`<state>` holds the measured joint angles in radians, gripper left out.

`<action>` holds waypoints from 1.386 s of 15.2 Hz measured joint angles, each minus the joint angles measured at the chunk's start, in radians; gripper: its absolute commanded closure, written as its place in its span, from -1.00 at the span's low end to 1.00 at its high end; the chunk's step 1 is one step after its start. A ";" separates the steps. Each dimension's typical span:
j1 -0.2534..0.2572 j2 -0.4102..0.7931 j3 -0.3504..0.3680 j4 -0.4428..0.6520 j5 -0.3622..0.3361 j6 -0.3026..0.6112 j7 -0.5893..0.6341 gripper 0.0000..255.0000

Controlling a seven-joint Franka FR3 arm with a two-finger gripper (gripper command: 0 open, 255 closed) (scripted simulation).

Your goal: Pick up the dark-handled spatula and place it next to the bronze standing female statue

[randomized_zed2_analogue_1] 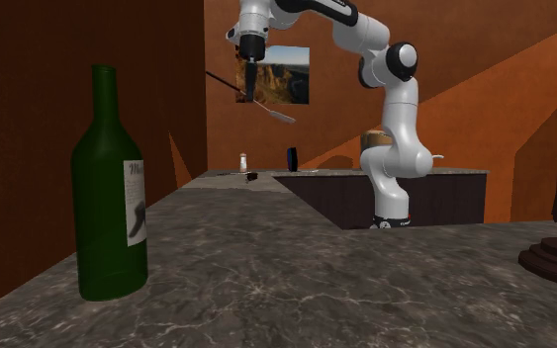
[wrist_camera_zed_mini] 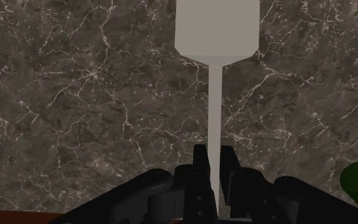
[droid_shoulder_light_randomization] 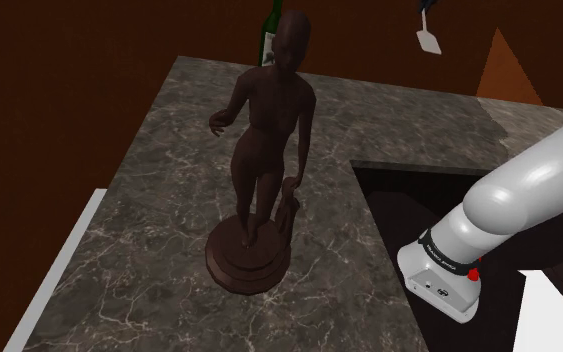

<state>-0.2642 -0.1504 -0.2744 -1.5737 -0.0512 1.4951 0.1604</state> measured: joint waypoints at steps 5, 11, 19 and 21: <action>0.000 0.035 -0.003 0.108 0.009 -0.074 -0.007 1.00; -0.005 0.095 -0.012 0.268 0.026 -0.176 -0.020 1.00; -0.029 0.220 -0.035 0.551 0.068 -0.340 -0.051 1.00; -0.040 0.264 -0.042 0.643 0.085 -0.390 -0.059 1.00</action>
<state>-0.3046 0.1132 -0.3165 -0.9307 0.0339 1.1053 0.1016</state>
